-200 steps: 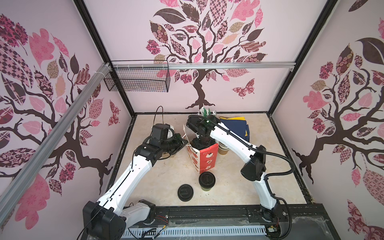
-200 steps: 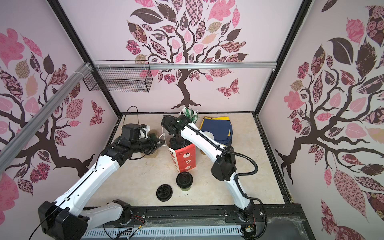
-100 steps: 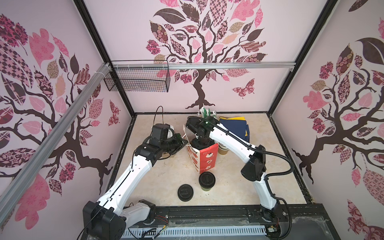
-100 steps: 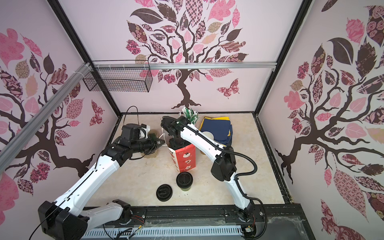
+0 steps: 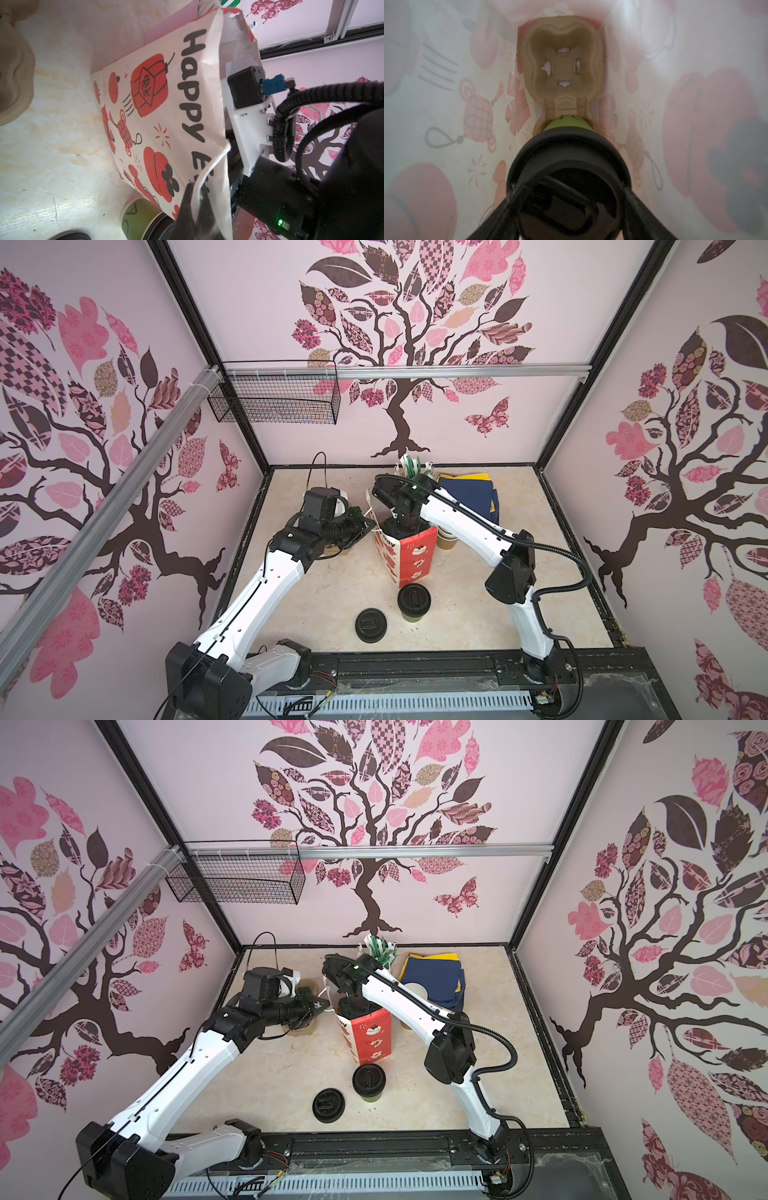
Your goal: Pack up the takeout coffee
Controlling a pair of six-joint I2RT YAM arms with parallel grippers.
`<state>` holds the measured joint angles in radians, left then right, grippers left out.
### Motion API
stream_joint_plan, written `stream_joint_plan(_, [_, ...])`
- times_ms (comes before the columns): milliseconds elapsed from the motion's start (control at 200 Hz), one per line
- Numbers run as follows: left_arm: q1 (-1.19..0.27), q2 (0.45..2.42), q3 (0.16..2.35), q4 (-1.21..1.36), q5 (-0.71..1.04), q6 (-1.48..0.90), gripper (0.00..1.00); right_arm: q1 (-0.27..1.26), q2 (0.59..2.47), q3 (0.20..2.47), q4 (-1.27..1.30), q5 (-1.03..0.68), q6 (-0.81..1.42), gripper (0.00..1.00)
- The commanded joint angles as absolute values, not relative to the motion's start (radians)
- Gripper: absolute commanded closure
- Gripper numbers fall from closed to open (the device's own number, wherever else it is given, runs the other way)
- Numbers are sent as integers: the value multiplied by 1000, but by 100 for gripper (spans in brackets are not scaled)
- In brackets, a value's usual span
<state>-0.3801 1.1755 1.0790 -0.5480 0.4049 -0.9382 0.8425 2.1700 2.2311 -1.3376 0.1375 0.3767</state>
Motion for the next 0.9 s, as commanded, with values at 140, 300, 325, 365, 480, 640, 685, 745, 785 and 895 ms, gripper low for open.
stream_joint_plan(140, [-374,1181,1123,-552,399,-920,100,838,2230,2153,-1362,144,366,42])
stream_joint_plan(300, [-374,1183,1123,-551,400,-920,100,839,2235,2134,-1367,156,366,42])
stream_joint_plan(325, [-374,1184,1123,-550,400,-920,100,839,2236,2133,-1367,158,366,42])
stream_joint_plan(365, [-374,1184,1123,-549,402,-920,100,838,2236,2135,-1366,159,366,42])
stream_joint_plan(480, [-374,1185,1124,-551,403,-920,100,838,2233,2184,-1382,160,367,43])
stream_joint_plan(640, [-374,1186,1122,-551,404,-919,100,838,2236,2367,-1460,156,372,43])
stream_joint_plan(685, [-374,1185,1123,-551,403,-919,100,838,2229,2397,-1474,161,371,43])
stream_joint_plan(745, [-373,1186,1122,-551,403,-919,100,838,2200,2389,-1468,159,377,43])
stream_joint_plan(785, [-374,1186,1121,-552,403,-919,100,837,2189,2389,-1471,164,380,43])
stream_joint_plan(895, [-374,1187,1121,-549,405,-919,100,836,2167,2385,-1470,163,382,43])
